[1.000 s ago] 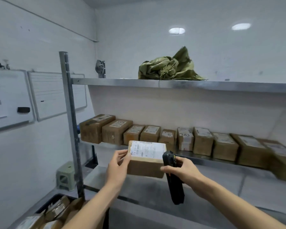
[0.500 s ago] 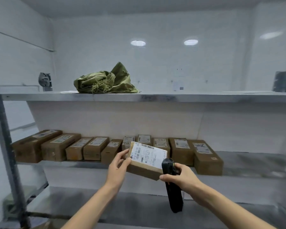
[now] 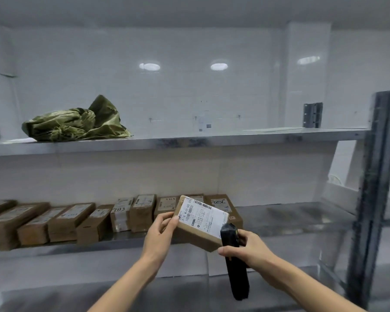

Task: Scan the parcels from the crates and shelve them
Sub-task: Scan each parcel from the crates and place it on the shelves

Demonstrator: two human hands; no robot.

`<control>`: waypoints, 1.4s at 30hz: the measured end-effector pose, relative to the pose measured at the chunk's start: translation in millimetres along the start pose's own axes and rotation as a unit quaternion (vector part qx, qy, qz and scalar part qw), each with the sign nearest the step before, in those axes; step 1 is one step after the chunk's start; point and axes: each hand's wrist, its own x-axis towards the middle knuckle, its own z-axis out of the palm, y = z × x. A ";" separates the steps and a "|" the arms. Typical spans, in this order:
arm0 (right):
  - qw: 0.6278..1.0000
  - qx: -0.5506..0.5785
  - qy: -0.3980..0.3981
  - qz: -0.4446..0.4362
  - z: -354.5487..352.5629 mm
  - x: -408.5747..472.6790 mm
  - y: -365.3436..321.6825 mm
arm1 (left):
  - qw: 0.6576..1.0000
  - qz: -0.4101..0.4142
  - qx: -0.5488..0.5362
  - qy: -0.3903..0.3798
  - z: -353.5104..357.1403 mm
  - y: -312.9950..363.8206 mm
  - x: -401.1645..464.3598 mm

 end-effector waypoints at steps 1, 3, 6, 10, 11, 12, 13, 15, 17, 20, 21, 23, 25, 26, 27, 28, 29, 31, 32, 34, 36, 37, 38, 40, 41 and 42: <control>1.000 0.001 0.003 0.003 -5.9 -2.0 2.3 | 1.000 0.002 -0.002 -0.010 7.6 1.0 1.5; 1.000 0.000 0.007 0.013 -16.9 -5.2 7.8 | 0.999 -0.002 -0.010 -0.033 21.9 2.5 5.5; 1.000 -0.009 0.014 0.025 -30.3 -9.8 14.6 | 0.998 -0.007 0.002 -0.059 41.2 1.8 12.4; 0.998 -0.040 0.039 0.033 -48.5 -9.5 16.2 | 0.997 0.001 0.000 -0.079 59.4 -0.3 23.9; 0.997 -0.057 0.044 0.033 -54.0 -8.0 14.7 | 0.997 0.005 -0.001 -0.082 62.4 -1.1 27.2; 0.995 -0.078 0.052 0.034 -59.6 -6.0 12.3 | 0.997 0.008 -0.001 -0.083 65.1 -1.6 30.6; 0.992 -0.101 0.062 0.033 -65.3 -3.4 9.0 | 0.997 0.009 0.000 -0.081 67.5 -1.8 33.9; 0.979 -0.184 0.087 0.021 -75.8 1.9 0.4 | 0.997 0.010 0.011 -0.079 71.6 -2.5 40.2; 0.949 -0.296 0.106 0.013 -84.4 7.8 -8.4 | 0.996 0.011 0.023 -0.081 75.6 -2.7 46.0; 0.902 -0.415 0.111 0.032 -91.1 15.3 -18.3 | 0.995 0.017 0.025 -0.090 81.2 -4.0 53.4; 0.888 -0.445 0.109 0.040 -91.9 16.8 -20.8 | 0.995 0.019 0.024 -0.095 83.0 -4.5 54.9; 0.864 -0.489 0.109 0.054 -92.2 19.0 -23.7 | 0.994 0.027 0.027 -0.101 86.7 -6.1 56.4; 0.846 -0.518 0.108 0.067 -90.8 20.1 -24.0 | 0.993 0.031 0.034 -0.105 89.2 -10.0 57.2; 0.840 -0.528 0.106 0.073 -90.0 20.3 -23.8 | 0.993 0.031 0.036 -0.107 90.0 -11.9 57.9; 0.834 -0.536 0.105 0.077 -89.5 20.5 -23.5 | 0.993 0.032 0.037 -0.108 90.8 -13.3 58.9; 0.829 -0.543 0.105 0.081 -89.3 20.7 -23.2 | 0.993 0.032 0.039 -0.108 91.6 -14.4 60.0; 0.824 -0.551 0.105 0.083 -89.3 20.8 -23.1 | 0.993 0.032 0.039 -0.107 92.7 -15.0 61.1; 0.814 -0.566 0.105 0.083 -90.2 21.3 -24.0 | 0.993 0.032 0.040 -0.107 95.8 -15.3 63.1; 0.810 -0.570 0.105 0.085 -91.2 21.4 -24.4 | 0.993 0.032 0.042 -0.107 97.6 -14.8 63.8; 0.807 -0.574 0.105 0.087 -94.7 23.0 -24.8 | 0.993 0.034 0.041 -0.108 102.7 -13.8 64.8; 0.806 -0.576 0.105 0.089 -100.4 25.6 -25.3 | 0.993 0.034 0.039 -0.107 109.0 -10.6 65.0; 0.805 -0.577 0.104 0.091 -104.0 27.3 -25.5 | 0.993 0.034 0.038 -0.107 112.5 -8.9 65.3; 0.804 -0.578 0.103 0.093 -107.8 28.3 -25.1 | 0.993 0.035 0.038 -0.108 116.3 -7.4 65.8; 0.804 -0.578 0.097 0.098 -116.0 29.2 -23.4 | 0.993 0.034 0.041 -0.106 124.2 -5.2 66.6; 0.804 -0.578 0.095 0.101 -120.0 29.5 -22.2 | 0.993 0.036 0.044 -0.107 128.3 -4.8 67.1; 0.805 -0.577 0.093 0.104 -124.3 29.8 -21.0 | 0.992 0.036 0.046 -0.109 132.6 -4.4 67.4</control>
